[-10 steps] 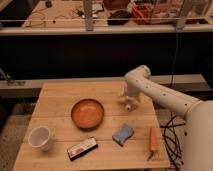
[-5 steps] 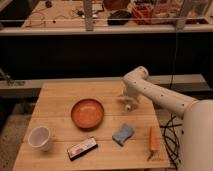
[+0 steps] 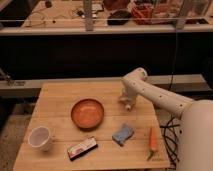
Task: Stand the bottle upright
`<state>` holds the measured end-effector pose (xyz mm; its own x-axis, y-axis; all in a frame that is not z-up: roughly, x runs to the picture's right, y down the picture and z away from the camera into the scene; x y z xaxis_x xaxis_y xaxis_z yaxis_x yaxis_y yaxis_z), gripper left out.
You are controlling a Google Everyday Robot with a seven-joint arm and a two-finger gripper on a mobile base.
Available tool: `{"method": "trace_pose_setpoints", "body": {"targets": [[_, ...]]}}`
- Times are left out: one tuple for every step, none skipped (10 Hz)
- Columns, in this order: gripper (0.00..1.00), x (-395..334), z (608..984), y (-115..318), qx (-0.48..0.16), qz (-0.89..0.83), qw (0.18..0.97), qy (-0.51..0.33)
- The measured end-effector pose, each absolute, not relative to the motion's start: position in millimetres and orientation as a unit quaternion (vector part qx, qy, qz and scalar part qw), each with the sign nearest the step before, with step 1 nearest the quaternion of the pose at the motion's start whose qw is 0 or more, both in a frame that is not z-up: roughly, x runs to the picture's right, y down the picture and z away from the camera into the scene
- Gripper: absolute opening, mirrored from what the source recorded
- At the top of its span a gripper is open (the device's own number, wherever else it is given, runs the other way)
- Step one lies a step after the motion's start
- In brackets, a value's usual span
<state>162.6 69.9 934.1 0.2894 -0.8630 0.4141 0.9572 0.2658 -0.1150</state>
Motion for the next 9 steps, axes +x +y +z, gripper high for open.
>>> {"method": "trace_pose_setpoints", "body": {"targets": [[0.24,162,932,70,-0.169,-0.596,0.774,-0.132],[0.17,159,929,68,-0.165,-0.606,0.767,-0.131],[0.14,155,924,65,-0.163,-0.608,0.764,-0.140],[0.14,148,914,60,-0.161,-0.609,0.761,-0.153],[0.13,143,901,53,-0.163,-0.607,0.760,-0.169],[0.07,136,888,44,-0.166,-0.597,0.759,-0.198],[0.02,136,868,26,-0.171,-0.576,0.762,-0.240],[0.02,137,848,9,-0.175,-0.553,0.767,-0.276],[0.02,140,832,-4,-0.177,-0.533,0.770,-0.304]]}}
